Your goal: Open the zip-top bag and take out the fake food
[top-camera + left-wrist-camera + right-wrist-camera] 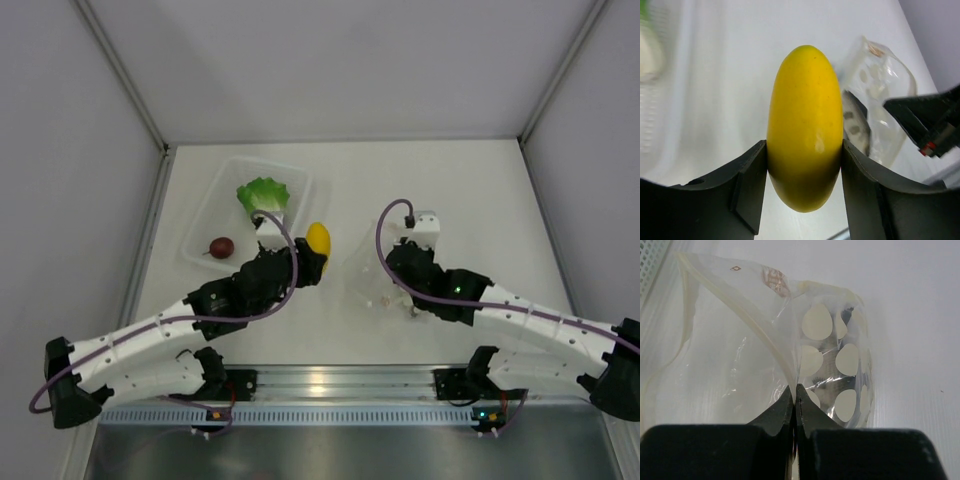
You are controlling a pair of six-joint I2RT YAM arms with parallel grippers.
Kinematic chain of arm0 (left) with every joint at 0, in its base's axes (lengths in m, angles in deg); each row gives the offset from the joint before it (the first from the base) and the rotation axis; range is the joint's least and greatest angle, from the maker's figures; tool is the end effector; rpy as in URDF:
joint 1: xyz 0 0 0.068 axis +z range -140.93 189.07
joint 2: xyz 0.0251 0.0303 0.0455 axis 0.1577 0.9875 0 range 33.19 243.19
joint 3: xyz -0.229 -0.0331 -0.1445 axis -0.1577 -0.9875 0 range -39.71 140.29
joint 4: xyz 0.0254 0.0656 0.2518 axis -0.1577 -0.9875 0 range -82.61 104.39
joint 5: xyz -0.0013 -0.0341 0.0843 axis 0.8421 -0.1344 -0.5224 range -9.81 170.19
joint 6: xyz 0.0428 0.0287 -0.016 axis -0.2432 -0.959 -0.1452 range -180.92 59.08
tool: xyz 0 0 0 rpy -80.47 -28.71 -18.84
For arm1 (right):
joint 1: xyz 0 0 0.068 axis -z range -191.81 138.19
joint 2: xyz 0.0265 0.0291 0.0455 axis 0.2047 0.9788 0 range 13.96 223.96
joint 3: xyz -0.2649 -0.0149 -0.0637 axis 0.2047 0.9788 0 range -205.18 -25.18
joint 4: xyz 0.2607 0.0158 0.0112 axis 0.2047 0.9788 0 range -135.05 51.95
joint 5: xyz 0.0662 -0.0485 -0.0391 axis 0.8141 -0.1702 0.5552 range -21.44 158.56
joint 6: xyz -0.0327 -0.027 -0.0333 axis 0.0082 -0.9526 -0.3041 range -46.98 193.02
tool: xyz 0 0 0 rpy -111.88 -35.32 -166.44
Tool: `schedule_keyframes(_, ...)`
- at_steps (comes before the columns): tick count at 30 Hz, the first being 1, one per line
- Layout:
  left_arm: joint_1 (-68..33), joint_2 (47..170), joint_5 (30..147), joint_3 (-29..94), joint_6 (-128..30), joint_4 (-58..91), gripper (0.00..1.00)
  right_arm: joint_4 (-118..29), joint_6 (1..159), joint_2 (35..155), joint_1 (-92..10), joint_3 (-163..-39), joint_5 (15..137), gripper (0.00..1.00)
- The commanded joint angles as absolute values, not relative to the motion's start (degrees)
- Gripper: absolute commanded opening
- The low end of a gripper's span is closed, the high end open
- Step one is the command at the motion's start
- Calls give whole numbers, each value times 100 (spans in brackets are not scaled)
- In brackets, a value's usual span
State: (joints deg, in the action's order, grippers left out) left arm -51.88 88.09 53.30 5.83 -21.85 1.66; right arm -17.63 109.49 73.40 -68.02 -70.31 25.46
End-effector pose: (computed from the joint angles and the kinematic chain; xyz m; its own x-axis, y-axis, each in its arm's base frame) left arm 0.1198 -0.1825 0.3090 -0.5048 -0.2485 -0.8267 0.3323 0.8279 -0.4518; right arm 0.1384 0.1631 0.2719 -0.4900 0.0485 -0.8704 -0.0399 0.9962 0.0780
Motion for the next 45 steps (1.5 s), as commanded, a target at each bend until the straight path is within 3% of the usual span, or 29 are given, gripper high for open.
schedule_keyframes(1, -5105, 8575, 3618, 748, -2478, -634, 0, -1692, 10923, 7311, -6727, -7185, 2373, 0)
schedule_keyframes(5, -4536, 8733, 3299, 951, -2760, -1031, 0, -1622, 10879, 7232, -6727, -7229, 2391, 0)
schedule_keyframes(13, -2593, 9189, 4071, 969, -3182, -970, 0, -1525, 10747, 6968, -6727, -7229, 2434, 0)
schedule_keyframes(19, -1398, 9919, 4837, 811, -3464, -100, 1, -1578, 10651, 6775, -6727, -7221, 2715, 0)
schedule_keyframes(22, -1098, 10367, 5075, 837, -3447, 138, 11, -1630, 10572, 6696, -6727, -7212, 2970, 0)
schedule_keyframes(23, -1053, 10438, 5249, 837, -3438, 199, 23, -1639, 10545, 6652, -6736, -7203, 3066, 0)
schedule_keyframes(25, -1000, 10596, 5417, 863, -3368, 279, 35, -1631, 10519, 6617, -6727, -7194, 3129, 0)
schedule_keyframes(26, -1000, 10623, 5487, 846, -3332, 322, 47, -1622, 10501, 6616, -6727, -7194, 3199, 0)
schedule_keyframes(28, -1000, 10632, 5488, 828, -3271, 366, 60, -1622, 10475, 6590, -6727, -7203, 3269, 0)
schedule_keyframes(30, -1000, 10632, 5549, 828, -3270, 376, 90, -1622, 10457, 6564, -6727, -7203, 3375, 0)
schedule_keyframes(31, -1000, 10623, 5585, 819, -3262, 375, 98, -1613, 10457, 6555, -6727, -7203, 3401, 0)
schedule_keyframes(39, -1000, 10194, 5847, 784, -3306, 331, 98, -1789, 10457, 6247, -6727, -7238, 3823, 0)
schedule_keyframes(45, -1000, 9631, 7401, 731, -3113, 638, 98, -1868, 10483, 6177, -6736, -7361, 4174, 0)
